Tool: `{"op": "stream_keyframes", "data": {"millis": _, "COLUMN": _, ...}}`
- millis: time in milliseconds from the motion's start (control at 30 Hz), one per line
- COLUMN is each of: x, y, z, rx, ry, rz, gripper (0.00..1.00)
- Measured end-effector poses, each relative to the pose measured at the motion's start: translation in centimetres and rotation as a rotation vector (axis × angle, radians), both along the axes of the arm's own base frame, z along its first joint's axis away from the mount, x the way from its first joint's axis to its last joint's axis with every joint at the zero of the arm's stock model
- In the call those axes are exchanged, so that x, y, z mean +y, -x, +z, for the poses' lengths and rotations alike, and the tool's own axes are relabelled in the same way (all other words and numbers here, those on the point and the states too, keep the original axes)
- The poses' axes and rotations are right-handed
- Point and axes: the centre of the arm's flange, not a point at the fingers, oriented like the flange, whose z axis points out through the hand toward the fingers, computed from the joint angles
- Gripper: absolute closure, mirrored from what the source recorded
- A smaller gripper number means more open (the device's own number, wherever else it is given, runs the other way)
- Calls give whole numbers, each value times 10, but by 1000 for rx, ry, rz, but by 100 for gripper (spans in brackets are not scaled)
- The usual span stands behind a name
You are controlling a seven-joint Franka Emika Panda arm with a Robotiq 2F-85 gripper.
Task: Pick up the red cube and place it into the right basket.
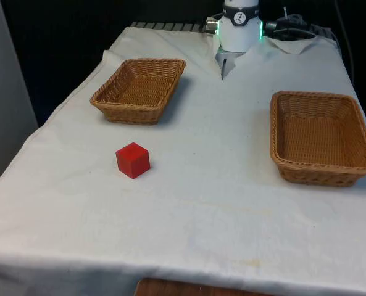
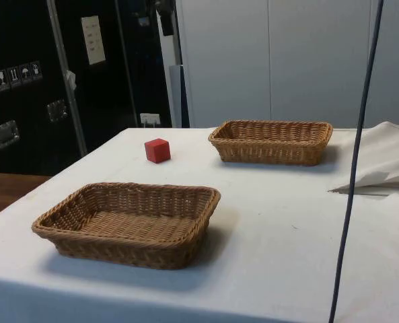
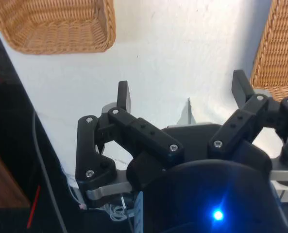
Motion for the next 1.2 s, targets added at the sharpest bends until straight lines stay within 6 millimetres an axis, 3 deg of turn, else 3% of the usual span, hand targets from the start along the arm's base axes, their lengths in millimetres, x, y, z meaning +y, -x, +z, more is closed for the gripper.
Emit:
{"op": "stream_keyframes", "data": {"millis": 467, "x": -30, "y": -30, "z": -32, "rx": -8, "ry": 44, "rz": -21, "gripper": 0}}
{"op": "stream_keyframes", "data": {"millis": 1200, "x": -77, "y": -40, "z": -87, "rx": -47, "ry": 74, "rz": -80, "gripper": 0}}
